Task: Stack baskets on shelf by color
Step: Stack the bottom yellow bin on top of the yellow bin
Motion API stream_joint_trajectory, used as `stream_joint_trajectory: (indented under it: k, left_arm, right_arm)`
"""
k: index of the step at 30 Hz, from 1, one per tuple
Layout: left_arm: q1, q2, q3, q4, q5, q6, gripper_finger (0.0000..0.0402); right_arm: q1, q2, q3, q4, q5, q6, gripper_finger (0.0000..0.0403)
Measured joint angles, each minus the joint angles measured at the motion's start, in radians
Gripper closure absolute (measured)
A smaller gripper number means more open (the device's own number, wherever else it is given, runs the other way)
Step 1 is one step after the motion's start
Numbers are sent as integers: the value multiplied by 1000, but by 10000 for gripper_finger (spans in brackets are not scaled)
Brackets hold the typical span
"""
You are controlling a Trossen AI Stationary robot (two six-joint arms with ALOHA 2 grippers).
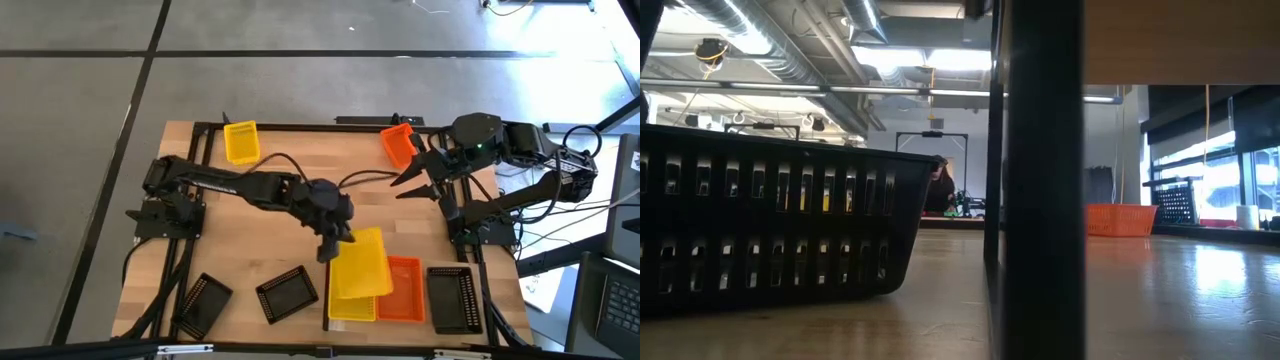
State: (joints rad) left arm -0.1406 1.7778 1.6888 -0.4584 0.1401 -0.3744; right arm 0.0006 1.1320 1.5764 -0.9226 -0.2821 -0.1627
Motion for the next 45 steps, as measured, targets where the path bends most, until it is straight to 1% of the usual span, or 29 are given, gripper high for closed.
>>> stream_joint_trajectory:
  k: [2, 3, 6, 8, 10, 14, 24, 31, 40, 45]
  left_arm:
    - [1, 16, -3, -7, 6, -4, 401]
    - [1, 27, 2, 43, 8, -8, 401]
    - [2, 39, -2, 21, 11, -11, 401]
    - [2, 56, 1, 59, 7, -13, 401]
    - [2, 53, -2, 30, 9, -11, 401]
    - [-3, 52, 0, 23, 8, -8, 401]
    - [-27, 52, 0, 27, 12, -9, 401]
    - [-45, 52, 0, 26, 61, -11, 401]
    - [-44, 52, 0, 25, 65, 8, 401]
    - [-44, 52, 0, 24, 89, 10, 401]
  right_arm:
    - [0, -1, 0, -1, 0, 0, 271]
    - [0, -1, 0, -1, 0, -1, 271]
    - [0, 0, 0, -7, 0, -2, 271]
    - [0, 0, 0, -12, 0, -3, 271]
    - [0, 0, 0, -16, 0, -9, 271]
    - [0, 0, 0, -29, 0, -51, 271]
    - [0, 0, 0, -34, 0, -55, 271]
    - [0, 0, 0, -34, 0, -55, 271]
    - [0, 0, 0, -34, 0, -55, 271]
    - [0, 0, 0, -34, 0, -55, 271]
